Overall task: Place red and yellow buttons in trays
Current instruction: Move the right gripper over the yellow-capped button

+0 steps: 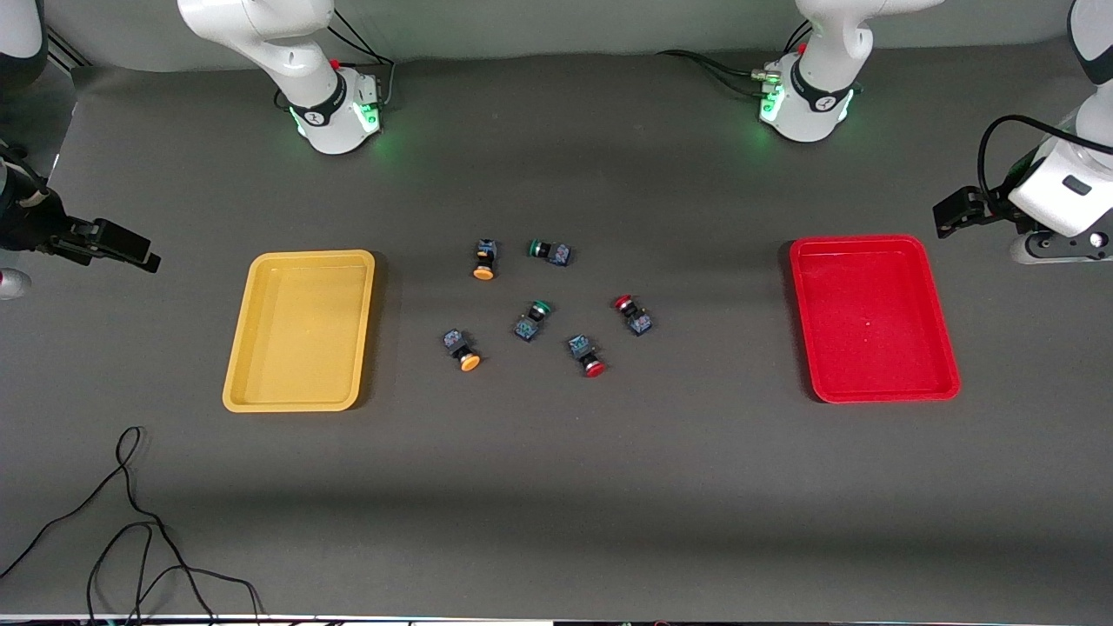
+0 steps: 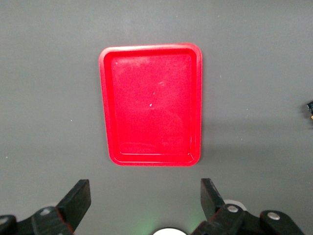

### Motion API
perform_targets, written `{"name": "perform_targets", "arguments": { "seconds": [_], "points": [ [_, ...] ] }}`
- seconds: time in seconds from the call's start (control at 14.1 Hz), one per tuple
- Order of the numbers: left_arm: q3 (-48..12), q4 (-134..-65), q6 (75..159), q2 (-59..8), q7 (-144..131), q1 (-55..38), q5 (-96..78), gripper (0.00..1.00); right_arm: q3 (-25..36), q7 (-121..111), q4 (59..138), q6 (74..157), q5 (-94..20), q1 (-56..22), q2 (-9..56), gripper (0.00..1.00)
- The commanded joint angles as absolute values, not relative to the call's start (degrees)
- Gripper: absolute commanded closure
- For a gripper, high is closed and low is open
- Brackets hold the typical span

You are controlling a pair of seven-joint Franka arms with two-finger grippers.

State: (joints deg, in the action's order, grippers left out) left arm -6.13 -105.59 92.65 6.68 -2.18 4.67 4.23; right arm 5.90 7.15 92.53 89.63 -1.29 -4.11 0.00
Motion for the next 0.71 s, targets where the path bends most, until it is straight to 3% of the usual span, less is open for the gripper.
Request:
{"name": "perform_targets", "arguments": {
  "seconds": [0.0,0.21,0.43,0.64],
  "points": [
    [-5.5,-106.6,91.6,7.9,-2.2,4.4,3.6,0.0,5.7,7.8,95.9,90.2,-0.3,-7.9,-1.4,0.0],
    [-5.5,-106.7,91.1,7.5,-2.3,4.4,3.7,0.0,5.6,20.9,102.5,94.0,-0.9,-15.5,-4.3,0.0],
    [-5.6,-106.3,90.8,7.5,-2.3,4.2,3.6,0.0,5.6,36.1,114.4,105.3,-1.0,-26.4,-8.7,0.0],
    [-5.8,-106.4,90.7,6.9,-2.3,4.1,3.5,0.0,5.6,48.7,121.4,115.3,-1.0,-38.4,-7.8,0.0]
  ]
}}
